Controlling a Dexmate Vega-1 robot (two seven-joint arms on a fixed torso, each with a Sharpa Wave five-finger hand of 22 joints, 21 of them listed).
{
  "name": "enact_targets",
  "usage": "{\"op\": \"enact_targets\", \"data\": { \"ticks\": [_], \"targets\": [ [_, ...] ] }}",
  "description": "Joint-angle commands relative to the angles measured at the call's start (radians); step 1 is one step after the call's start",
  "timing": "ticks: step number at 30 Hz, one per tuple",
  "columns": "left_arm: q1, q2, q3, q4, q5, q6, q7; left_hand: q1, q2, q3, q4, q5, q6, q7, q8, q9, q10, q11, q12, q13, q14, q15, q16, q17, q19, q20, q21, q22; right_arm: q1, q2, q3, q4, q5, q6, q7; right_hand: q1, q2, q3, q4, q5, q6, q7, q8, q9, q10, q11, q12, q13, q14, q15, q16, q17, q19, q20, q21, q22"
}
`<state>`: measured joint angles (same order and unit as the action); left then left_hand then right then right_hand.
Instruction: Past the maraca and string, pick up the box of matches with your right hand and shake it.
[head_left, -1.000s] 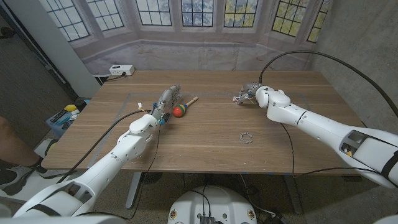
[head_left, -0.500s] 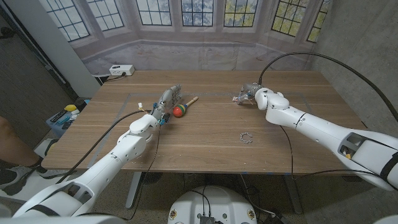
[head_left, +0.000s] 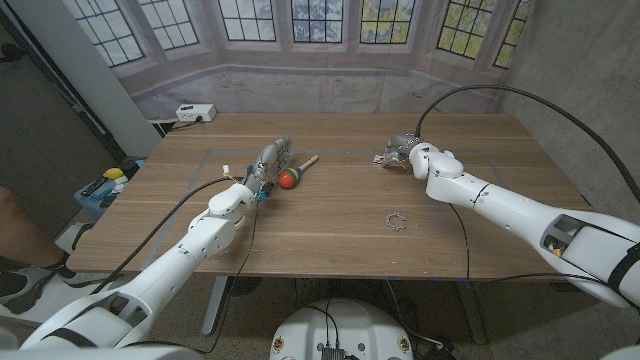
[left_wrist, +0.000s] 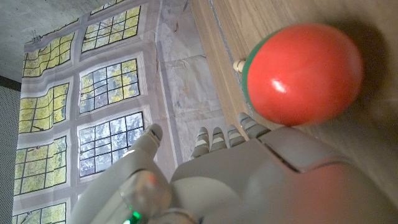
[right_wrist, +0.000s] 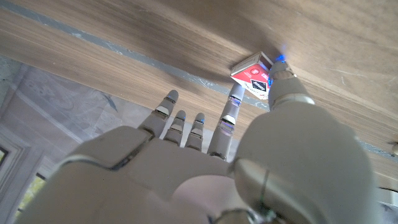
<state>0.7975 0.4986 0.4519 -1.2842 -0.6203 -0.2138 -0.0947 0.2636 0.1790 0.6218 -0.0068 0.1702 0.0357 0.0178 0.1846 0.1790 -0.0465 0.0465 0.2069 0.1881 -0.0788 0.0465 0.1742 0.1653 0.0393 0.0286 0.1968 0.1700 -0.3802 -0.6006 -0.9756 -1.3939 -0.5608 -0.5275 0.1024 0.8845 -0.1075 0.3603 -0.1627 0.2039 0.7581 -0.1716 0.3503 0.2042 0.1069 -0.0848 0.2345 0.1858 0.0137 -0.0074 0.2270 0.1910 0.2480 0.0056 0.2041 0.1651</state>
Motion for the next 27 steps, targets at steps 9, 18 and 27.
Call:
{"op": "enact_targets", "data": {
  "ticks": [9,18,27],
  "targets": [
    [-0.012,-0.007,0.004,0.022,0.003,-0.002,-0.011,0.014,-0.003,-0.001,-0.002,0.005,0.012,-0.001,0.001,0.002,0.002,0.005,0.000,0.003,-0.002,0.007,0.002,0.001,0.009,0.007,-0.002,0.004,-0.021,0.013,0.003,0.014,0.000,-0.008,-0.062,0.014,-0.003,0.008,0.003,0.009,0.033,0.001,0.009,0.003,0.034,-0.002,0.007,0.004,0.032,-0.006,0.011,0.000,0.026,-0.002,0.011,0.006],
    [-0.013,-0.007,0.004,0.022,0.004,-0.005,-0.014,0.014,-0.003,-0.001,-0.002,0.005,0.014,-0.001,0.001,0.002,0.002,0.010,0.000,0.003,-0.003,0.008,0.002,0.001,0.009,0.008,-0.002,0.004,-0.036,0.008,0.011,-0.011,-0.002,-0.021,-0.082,0.013,-0.003,0.009,0.004,0.009,0.039,0.002,0.010,0.002,0.041,-0.003,0.006,0.004,0.040,-0.006,0.011,0.001,0.028,-0.002,0.009,0.006],
    [-0.005,-0.004,0.005,0.009,0.005,-0.003,-0.010,0.014,-0.003,-0.001,-0.002,0.005,0.013,-0.001,0.001,0.002,0.001,0.008,0.000,0.003,-0.003,0.010,0.002,0.001,0.009,0.008,-0.002,0.004,-0.056,-0.012,0.022,-0.071,-0.007,-0.056,-0.082,0.011,-0.003,0.011,0.006,0.008,0.047,0.003,0.010,0.002,0.052,-0.002,0.005,0.004,0.048,-0.008,0.011,0.001,0.033,-0.001,0.008,0.006]
  ]
}}
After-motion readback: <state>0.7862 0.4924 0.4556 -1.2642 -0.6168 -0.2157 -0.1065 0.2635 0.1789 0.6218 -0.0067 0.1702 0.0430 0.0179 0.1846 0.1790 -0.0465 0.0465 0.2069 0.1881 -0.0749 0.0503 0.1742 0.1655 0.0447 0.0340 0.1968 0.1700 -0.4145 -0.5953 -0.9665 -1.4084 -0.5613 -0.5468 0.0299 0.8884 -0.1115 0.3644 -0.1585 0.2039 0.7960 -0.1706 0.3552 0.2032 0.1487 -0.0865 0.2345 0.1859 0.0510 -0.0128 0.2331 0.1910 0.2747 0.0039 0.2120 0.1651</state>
